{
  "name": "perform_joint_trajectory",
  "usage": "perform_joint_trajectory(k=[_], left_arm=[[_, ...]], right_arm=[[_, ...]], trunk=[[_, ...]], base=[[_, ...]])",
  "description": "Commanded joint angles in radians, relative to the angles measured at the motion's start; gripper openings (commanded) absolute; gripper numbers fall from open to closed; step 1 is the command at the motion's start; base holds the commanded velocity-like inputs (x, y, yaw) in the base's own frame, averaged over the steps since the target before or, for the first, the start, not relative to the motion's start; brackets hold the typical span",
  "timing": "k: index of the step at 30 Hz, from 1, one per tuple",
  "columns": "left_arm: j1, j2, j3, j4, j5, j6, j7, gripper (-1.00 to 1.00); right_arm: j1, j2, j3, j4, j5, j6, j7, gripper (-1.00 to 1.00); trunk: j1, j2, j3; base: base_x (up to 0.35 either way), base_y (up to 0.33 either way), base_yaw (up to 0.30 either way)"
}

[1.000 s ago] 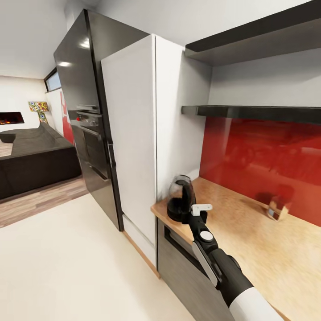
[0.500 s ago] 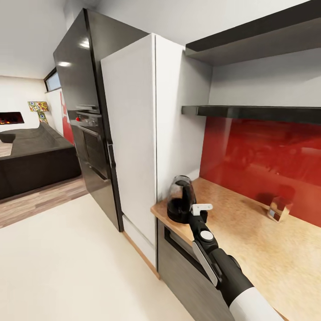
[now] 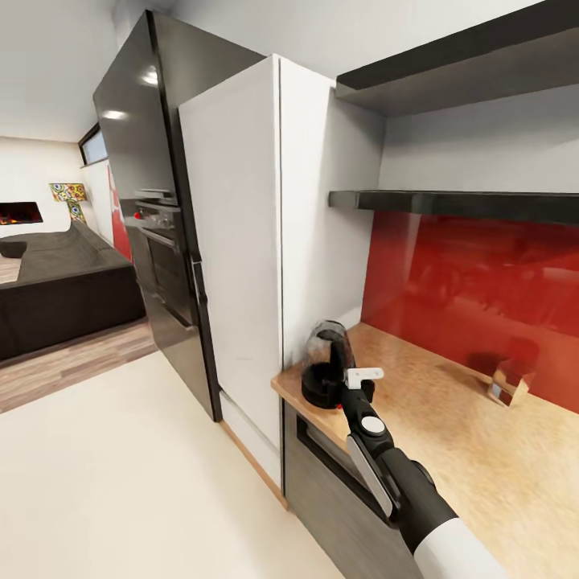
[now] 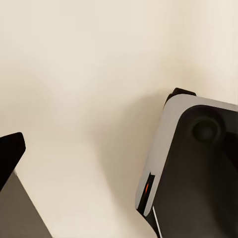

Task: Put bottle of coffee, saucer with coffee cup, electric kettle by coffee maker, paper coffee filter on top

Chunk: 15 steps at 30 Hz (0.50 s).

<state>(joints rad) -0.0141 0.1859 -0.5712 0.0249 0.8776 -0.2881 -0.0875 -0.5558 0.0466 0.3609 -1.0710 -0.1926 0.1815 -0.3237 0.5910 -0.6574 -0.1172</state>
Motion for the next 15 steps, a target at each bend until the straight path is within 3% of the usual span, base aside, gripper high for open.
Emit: perform_joint_trajectory(k=[1, 10, 11, 15], left_arm=[[-0.001, 0.0, -0.006, 0.003, 0.011, -0.003, -0.008, 1.0], [-0.001, 0.0, -0.006, 0.003, 0.011, -0.003, -0.008, 1.0], [-0.001, 0.0, -0.006, 0.003, 0.011, -0.003, -0.008, 1.0], [-0.001, 0.0, -0.006, 0.003, 0.011, -0.003, -0.008, 1.0]], right_arm=[[-0.001, -0.001, 0.003, -0.001, -0.007, 0.004, -0.008, 1.0], [-0.001, -0.001, 0.003, 0.0, -0.007, 0.004, -0.008, 1.0], [-0.001, -0.001, 0.003, 0.0, -0.007, 0.004, -0.008, -1.0], [-0.001, -0.001, 0.004, 0.001, -0.007, 0.004, -0.008, -1.0]], trunk=[[0.001, -0.001, -0.002], [0.001, -0.001, -0.002], [0.001, -0.001, -0.002], [0.001, -0.001, -0.002]], base=[[0.18, 0.0, 0.0], [0.025, 0.0, 0.0], [0.001, 0.0, 0.0], [0.0, 0.0, 0.0]])
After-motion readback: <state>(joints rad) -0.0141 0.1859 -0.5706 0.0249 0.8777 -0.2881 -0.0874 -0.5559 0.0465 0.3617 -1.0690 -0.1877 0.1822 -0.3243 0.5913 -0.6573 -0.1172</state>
